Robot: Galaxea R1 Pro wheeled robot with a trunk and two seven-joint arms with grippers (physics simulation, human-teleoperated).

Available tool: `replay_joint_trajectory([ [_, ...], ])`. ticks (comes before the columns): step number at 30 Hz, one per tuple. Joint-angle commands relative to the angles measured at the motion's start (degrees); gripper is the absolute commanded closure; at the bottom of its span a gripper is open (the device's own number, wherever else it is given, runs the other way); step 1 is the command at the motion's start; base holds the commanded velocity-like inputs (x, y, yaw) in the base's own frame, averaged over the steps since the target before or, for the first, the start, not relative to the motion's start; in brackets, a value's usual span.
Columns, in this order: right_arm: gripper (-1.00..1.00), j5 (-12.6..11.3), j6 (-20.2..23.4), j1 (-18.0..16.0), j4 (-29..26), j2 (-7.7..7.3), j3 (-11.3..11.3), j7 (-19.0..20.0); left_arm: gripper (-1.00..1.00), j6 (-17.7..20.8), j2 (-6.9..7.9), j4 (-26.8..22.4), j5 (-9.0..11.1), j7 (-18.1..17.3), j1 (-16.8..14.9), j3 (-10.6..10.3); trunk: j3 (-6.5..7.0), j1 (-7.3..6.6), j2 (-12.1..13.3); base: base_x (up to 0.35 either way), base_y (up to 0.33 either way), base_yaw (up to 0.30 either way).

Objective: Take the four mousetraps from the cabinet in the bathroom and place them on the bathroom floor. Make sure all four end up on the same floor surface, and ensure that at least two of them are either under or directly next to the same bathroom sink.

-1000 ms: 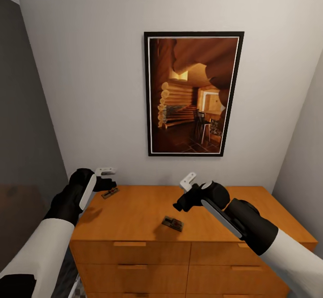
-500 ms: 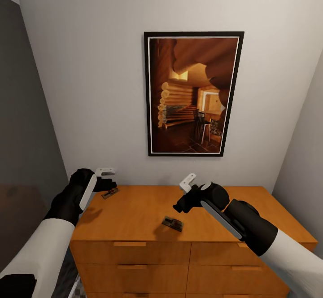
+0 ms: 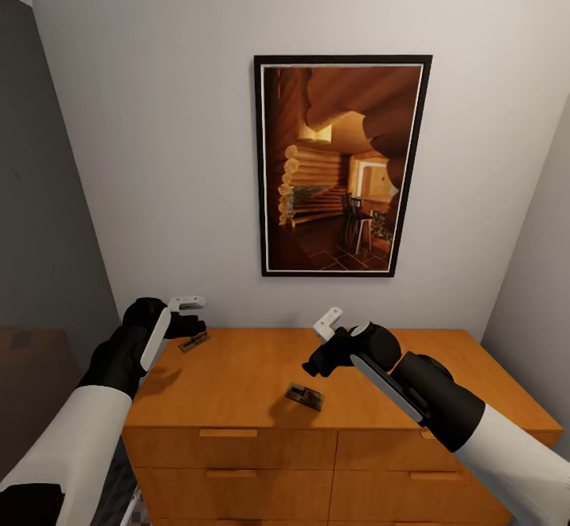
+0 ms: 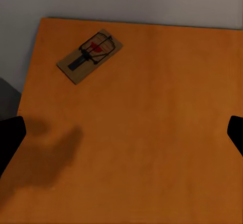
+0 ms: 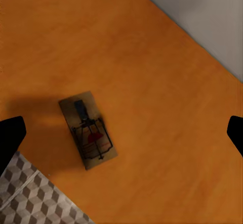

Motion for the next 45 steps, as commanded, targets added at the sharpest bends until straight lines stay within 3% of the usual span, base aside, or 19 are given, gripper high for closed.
replay_joint_trajectory([
  [1, -1.00, 0.25, 0.18, -0.07, -0.05, -0.03, 0.10, 0.22, -1.00, 0.21, 0.03, -0.03, 0.52, 0.33, -0.05, -0.06, -0.10, 0.04, -0.10, 0.179, 0.000, 0.000],
  [11, -1.00, 0.25, 0.18, -0.03, 0.14, -0.04, 0.44, 0.19, -1.00, 0.23, 0.03, -0.14, 0.19, 0.41, -0.07, -0.09, -0.10, 0.04, -0.10, 0.138, 0.000, 0.000],
  [21, -1.00, 0.25, 0.18, -0.06, 0.56, -0.01, 4.55, 0.21, -1.00, 0.25, 0.03, -0.07, 0.17, 0.43, -0.05, -0.06, -0.10, 0.04, -0.10, 0.015, 0.000, 0.000],
  [31, -1.00, 0.02, 0.18, -0.05, 2.05, 0.03, 5.56, 0.53, -1.00, 0.19, -0.03, -0.07, 0.29, 0.37, -0.05, -0.08, -0.10, 0.04, -0.10, 0.001, 0.000, 0.000],
  [45, -1.00, -6.88, 0.18, -0.02, 3.19, 0.31, 5.59, 2.54, -1.00, 0.24, 0.02, -0.01, 0.40, 0.36, -0.06, -0.05, -0.10, 0.04, -0.10, 0.000, 0.000, 0.000],
])
